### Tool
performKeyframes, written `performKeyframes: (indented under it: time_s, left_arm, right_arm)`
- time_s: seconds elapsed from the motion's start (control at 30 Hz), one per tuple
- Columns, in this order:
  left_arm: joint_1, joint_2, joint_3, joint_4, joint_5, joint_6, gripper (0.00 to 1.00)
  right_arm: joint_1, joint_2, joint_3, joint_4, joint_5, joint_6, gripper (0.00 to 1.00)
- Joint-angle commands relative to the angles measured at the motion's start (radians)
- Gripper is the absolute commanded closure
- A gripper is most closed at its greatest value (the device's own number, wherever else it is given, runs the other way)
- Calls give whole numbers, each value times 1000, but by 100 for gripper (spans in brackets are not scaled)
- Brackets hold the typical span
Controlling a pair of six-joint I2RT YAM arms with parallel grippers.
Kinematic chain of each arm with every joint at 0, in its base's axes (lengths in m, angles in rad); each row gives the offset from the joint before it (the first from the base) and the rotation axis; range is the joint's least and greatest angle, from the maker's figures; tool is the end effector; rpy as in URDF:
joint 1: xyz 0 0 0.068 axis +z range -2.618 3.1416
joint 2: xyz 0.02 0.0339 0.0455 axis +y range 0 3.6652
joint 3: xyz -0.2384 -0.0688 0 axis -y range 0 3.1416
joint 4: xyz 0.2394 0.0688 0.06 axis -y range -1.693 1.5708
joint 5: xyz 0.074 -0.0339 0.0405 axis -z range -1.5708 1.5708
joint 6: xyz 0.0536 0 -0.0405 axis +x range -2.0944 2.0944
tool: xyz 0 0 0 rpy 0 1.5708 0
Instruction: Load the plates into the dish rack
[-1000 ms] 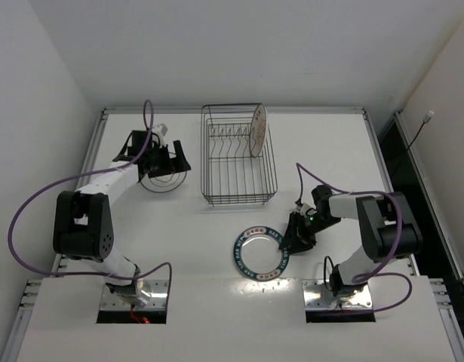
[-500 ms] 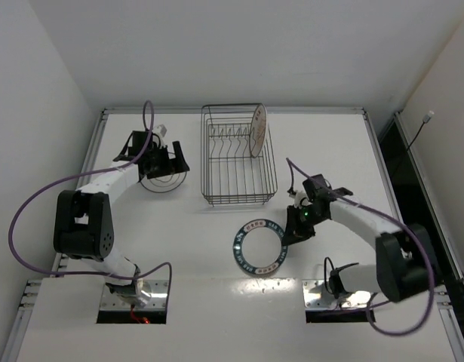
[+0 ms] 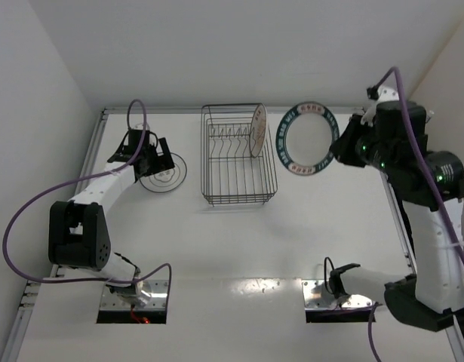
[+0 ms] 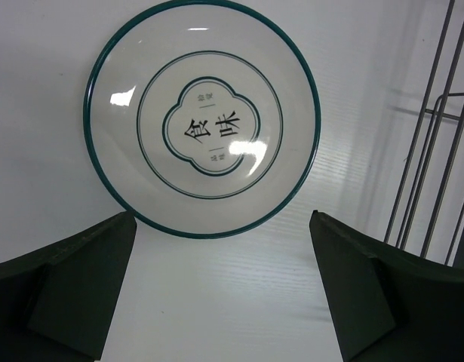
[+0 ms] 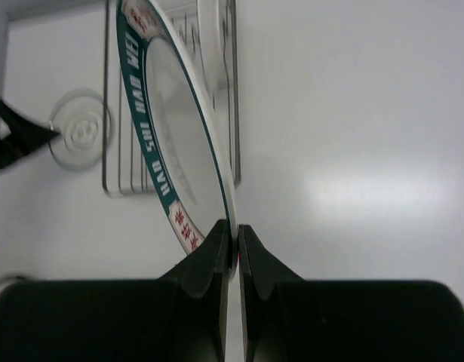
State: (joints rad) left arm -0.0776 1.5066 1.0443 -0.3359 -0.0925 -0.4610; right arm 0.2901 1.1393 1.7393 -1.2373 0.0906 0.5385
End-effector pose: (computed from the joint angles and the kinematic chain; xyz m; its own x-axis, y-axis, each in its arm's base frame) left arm 0.3340 -0.0210 0.2071 -0.6452 -0.3941 -0.6546 -0.3060 0.9183 -0.2513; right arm 0.1800 0.0487 0.4389 -0.5998 0.3540 -0.7176 0.1077 0.9244 0.3660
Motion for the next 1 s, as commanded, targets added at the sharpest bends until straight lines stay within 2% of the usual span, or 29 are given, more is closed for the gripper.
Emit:
performKeyframes:
  time_s: [0.0,0.1,0.33,0.47,0.63,0.73,0.97]
  left_arm:
    - [9,-19,39,-22,-27,-25,0]
    - [9,-19,39,-22,-36,-25,0]
    - [9,-28,39,-31,-85,-16,0]
    - [9,-17,48,-31,-85,-16,0]
    - [9,-6,48,-31,-67,-16,0]
    - [9,-6,48,-31,-67,-7,0]
    - [9,3,48,-40,-67,-7,0]
  right_arm:
    - [3,184,190,24,155,-23,100]
    - [3,359,300,74,155,-23,100]
    - [107,641,488,194,325,-3,100]
    - [171,761,580,231,409,-3,100]
    - [205,874,592,288,515,-14,100]
    - [215,982,693,279,577,-14,100]
    - [224,1079,694,326,650,-46,100]
